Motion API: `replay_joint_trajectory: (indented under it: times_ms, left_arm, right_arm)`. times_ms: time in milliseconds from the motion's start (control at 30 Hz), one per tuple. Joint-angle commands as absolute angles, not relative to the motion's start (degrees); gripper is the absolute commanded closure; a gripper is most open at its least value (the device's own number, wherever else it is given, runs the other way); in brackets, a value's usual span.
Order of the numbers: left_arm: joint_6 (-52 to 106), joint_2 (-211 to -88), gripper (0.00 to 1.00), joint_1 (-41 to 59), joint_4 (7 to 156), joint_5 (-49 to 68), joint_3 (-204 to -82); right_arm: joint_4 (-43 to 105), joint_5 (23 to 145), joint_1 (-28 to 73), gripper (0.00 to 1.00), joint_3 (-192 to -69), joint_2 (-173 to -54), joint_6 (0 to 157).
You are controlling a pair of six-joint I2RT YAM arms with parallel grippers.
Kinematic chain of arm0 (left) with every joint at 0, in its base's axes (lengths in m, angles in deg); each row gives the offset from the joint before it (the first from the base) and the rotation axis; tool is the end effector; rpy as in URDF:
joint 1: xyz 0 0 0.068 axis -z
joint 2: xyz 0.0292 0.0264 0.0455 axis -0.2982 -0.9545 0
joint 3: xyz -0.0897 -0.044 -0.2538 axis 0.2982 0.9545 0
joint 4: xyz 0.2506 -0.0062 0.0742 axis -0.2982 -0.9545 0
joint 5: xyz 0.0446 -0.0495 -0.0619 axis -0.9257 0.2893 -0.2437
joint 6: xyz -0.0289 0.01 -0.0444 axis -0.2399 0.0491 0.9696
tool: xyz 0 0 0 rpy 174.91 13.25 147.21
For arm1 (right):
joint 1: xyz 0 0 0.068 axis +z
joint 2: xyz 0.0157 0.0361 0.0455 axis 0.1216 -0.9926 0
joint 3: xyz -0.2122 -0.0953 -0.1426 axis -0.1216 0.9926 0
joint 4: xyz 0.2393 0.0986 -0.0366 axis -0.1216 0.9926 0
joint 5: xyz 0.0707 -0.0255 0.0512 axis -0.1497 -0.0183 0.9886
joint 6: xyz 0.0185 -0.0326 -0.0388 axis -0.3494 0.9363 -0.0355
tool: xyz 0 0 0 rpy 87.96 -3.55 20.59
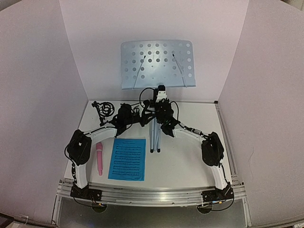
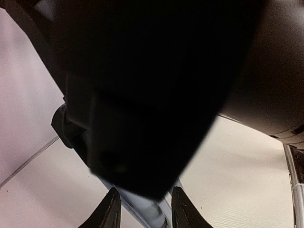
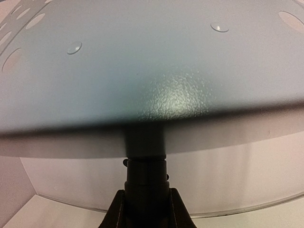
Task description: Set up the instrument practice props
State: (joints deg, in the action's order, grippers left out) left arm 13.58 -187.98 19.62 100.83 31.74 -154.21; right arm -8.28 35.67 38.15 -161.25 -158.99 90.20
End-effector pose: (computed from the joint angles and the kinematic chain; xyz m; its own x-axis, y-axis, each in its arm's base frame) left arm 0.3665 -0.2983 0.2664 -0.0996 0.1022 -0.9898 0.9205 0.3872 -0.0526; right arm 0.3850 0.3539 0.3328 0.2403 0.1463 -0.9596 -0.0820 0.9881 0.1301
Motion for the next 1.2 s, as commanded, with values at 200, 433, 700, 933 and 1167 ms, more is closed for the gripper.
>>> replay_joint_trajectory:
  times_ms: [200,433,700,933,1167]
  left_arm:
    - [13.24,-189.76,1.0,19.67,102.51,30.52,-159.3]
    - [10.51,-192.29,1.0,19.69,113.79,30.82,-159.54]
    - [0.13,-195.83,1.0,19.65,113.24,26.59,-163.5]
    - [-6.32,-194.77,1.0,19.62,110.76,23.98,-165.14]
    - [-10.51,-192.17,1.0,19.62,113.89,26.79,-162.66]
  right_arm:
    - [-25.5,45.24,38.28,1.0,-162.51,-146.78,96.55]
    - [-15.65,56.16,38.32,1.0,-152.33,-140.43,100.6]
    - [-18.22,50.54,38.28,1.0,-142.64,-137.19,104.12]
    - [-18.65,53.08,38.23,0.99,-138.5,-135.66,102.82]
    - [-18.66,53.32,38.25,0.71,-137.45,-133.78,102.69]
